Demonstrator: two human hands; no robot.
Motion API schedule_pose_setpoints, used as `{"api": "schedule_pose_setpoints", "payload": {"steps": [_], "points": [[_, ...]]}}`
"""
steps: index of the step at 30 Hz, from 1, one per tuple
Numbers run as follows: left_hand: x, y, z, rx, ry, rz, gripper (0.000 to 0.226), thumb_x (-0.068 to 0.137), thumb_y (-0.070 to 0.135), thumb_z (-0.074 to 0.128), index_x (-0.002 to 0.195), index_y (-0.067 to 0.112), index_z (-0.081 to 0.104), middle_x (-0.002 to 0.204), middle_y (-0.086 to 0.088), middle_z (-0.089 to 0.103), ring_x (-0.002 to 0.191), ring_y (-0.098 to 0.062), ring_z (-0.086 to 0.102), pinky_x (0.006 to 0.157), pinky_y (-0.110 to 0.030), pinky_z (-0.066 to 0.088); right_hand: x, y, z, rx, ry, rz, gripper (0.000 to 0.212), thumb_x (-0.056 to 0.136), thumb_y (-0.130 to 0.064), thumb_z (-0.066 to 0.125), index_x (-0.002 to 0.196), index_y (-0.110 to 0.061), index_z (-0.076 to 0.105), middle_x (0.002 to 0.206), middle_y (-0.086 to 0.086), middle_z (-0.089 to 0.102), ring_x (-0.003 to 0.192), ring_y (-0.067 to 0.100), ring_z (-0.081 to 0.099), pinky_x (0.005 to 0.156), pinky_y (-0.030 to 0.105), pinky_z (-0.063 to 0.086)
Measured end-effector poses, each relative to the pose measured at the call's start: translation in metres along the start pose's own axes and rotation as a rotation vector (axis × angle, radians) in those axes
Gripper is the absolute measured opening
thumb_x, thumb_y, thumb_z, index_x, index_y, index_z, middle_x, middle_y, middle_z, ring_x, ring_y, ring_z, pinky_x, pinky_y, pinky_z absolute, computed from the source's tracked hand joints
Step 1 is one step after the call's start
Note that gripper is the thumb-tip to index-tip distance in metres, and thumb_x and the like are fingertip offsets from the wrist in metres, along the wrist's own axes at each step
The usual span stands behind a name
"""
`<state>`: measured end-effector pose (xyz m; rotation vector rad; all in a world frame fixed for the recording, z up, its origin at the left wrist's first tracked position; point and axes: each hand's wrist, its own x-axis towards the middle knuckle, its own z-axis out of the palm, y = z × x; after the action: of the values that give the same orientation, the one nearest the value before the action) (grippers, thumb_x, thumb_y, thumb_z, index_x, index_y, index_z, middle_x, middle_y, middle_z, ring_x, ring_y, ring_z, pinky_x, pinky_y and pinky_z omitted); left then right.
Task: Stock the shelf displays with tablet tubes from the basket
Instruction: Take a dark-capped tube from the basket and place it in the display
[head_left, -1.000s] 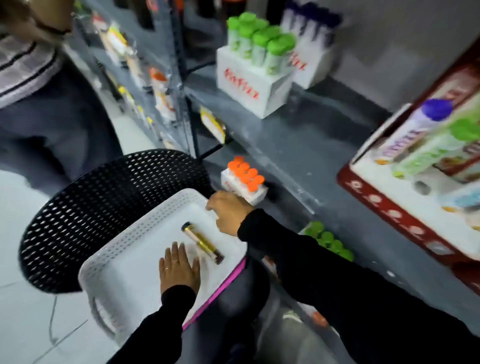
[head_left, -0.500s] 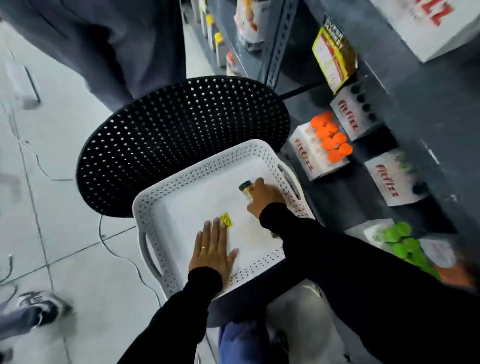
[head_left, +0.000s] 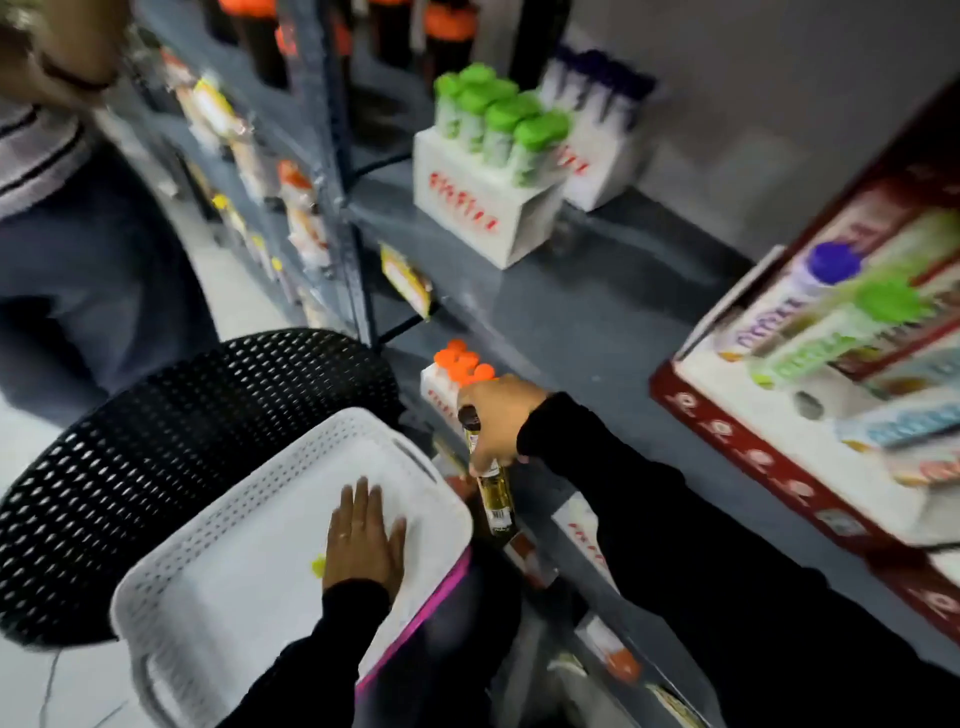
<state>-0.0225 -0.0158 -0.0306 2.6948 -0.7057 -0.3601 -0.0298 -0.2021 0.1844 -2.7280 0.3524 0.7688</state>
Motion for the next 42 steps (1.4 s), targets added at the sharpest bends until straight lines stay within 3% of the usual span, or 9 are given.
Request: {"api": "schedule_pose_setpoints", "payload": {"steps": [4, 8, 13, 16, 21, 25, 30, 35, 42], "points": [[0.056, 0.099, -0.047, -0.12, 0.195, 0.277, 0.059, 0.087, 0.032, 0.03, 0.127, -0.01, 0.043, 0.137, -0.031, 0.043, 0.128, -0.045, 0.038, 0.107, -0.04, 0.019, -0.061, 0.034, -0.042, 0.053, 0.069, 0.056, 0.012, 0.075, -0.008, 0.069, 0.076, -0.003, 0.058, 0.068, 0.019, 0.068, 0.024, 0.004, 0.046, 0.031, 0.013, 0.033], [0.079, 0.185, -0.079, -0.119, 0.26, 0.459, 0.065, 0.084, 0.032, 0.022, 0.134, -0.006, 0.035, 0.145, -0.027, 0.034, 0.135, -0.041, 0.028, 0.112, -0.045, 0.022, -0.124, 0.059, -0.065, 0.085, 0.279, 0.111, 0.041, 0.089, -0.042, 0.058, 0.08, -0.002, 0.065, 0.053, 0.011, 0.056, 0.034, -0.022, 0.044, 0.046, 0.001, 0.038], [0.072, 0.242, -0.075, -0.087, 0.171, 0.51, 0.063, 0.085, 0.033, 0.026, 0.134, -0.006, 0.035, 0.143, -0.026, 0.038, 0.135, -0.04, 0.031, 0.111, -0.049, 0.026, -0.174, 0.085, -0.07, -0.008, 0.384, 0.192, 0.022, 0.093, -0.021, 0.048, 0.087, -0.003, 0.061, 0.069, 0.007, 0.054, 0.068, 0.021, 0.049, 0.052, 0.028, 0.032], [0.066, 0.248, -0.068, -0.039, 0.141, 0.475, 0.064, 0.081, 0.03, 0.028, 0.131, -0.008, 0.039, 0.137, -0.028, 0.045, 0.13, -0.042, 0.037, 0.108, -0.051, 0.029, -0.195, 0.095, -0.072, 0.118, 0.44, 0.228, 0.023, 0.087, -0.017, 0.056, 0.106, -0.003, 0.058, 0.077, 0.008, 0.058, 0.058, 0.019, 0.049, 0.051, 0.027, 0.036], [0.064, 0.248, -0.07, 0.042, 0.129, 0.521, 0.082, 0.074, 0.042, 0.006, 0.133, -0.005, 0.039, 0.144, -0.023, 0.038, 0.135, -0.038, 0.031, 0.112, -0.048, 0.022, -0.217, 0.104, -0.074, 0.171, 0.469, 0.228, 0.021, 0.082, -0.012, 0.064, 0.103, -0.009, 0.063, 0.079, 0.002, 0.061, 0.06, 0.017, 0.059, 0.058, 0.025, 0.048], [0.061, 0.248, -0.072, 0.078, 0.104, 0.504, 0.071, 0.081, 0.037, 0.011, 0.138, 0.0, 0.033, 0.15, -0.018, 0.029, 0.139, -0.034, 0.023, 0.115, -0.044, 0.016, -0.227, 0.108, -0.076, 0.188, 0.477, 0.254, 0.021, 0.082, -0.011, 0.066, 0.102, -0.014, 0.07, 0.074, -0.005, 0.06, 0.074, 0.019, 0.059, 0.055, 0.021, 0.041], [0.061, 0.248, -0.072, 0.145, 0.08, 0.5, 0.052, 0.097, 0.03, 0.023, 0.143, 0.007, 0.022, 0.155, -0.01, 0.017, 0.143, -0.026, 0.013, 0.117, -0.038, 0.008, -0.234, 0.108, -0.077, 0.199, 0.593, 0.301, 0.024, 0.084, -0.017, 0.065, 0.106, -0.019, 0.072, 0.104, 0.002, 0.071, 0.079, 0.013, 0.059, 0.076, 0.029, 0.051], [0.059, 0.246, -0.074, 0.181, 0.057, 0.517, 0.052, 0.097, 0.03, 0.02, 0.144, 0.008, 0.018, 0.156, -0.009, 0.014, 0.143, -0.025, 0.01, 0.117, -0.037, 0.006, -0.236, 0.117, -0.079, 0.185, 0.785, 0.474, 0.031, 0.083, -0.027, 0.067, 0.103, -0.005, 0.07, 0.106, 0.016, 0.068, 0.101, 0.03, 0.059, 0.05, 0.025, 0.033], [0.059, 0.245, -0.076, 0.185, 0.053, 0.527, 0.052, 0.097, 0.032, 0.019, 0.144, 0.009, 0.017, 0.156, -0.009, 0.014, 0.144, -0.025, 0.01, 0.119, -0.037, 0.008, -0.225, 0.14, -0.078, 0.262, 0.915, 0.675, 0.042, 0.084, -0.041, 0.066, 0.106, -0.005, 0.065, 0.109, 0.017, 0.062, 0.093, 0.028, 0.06, 0.067, 0.03, 0.044]]}}
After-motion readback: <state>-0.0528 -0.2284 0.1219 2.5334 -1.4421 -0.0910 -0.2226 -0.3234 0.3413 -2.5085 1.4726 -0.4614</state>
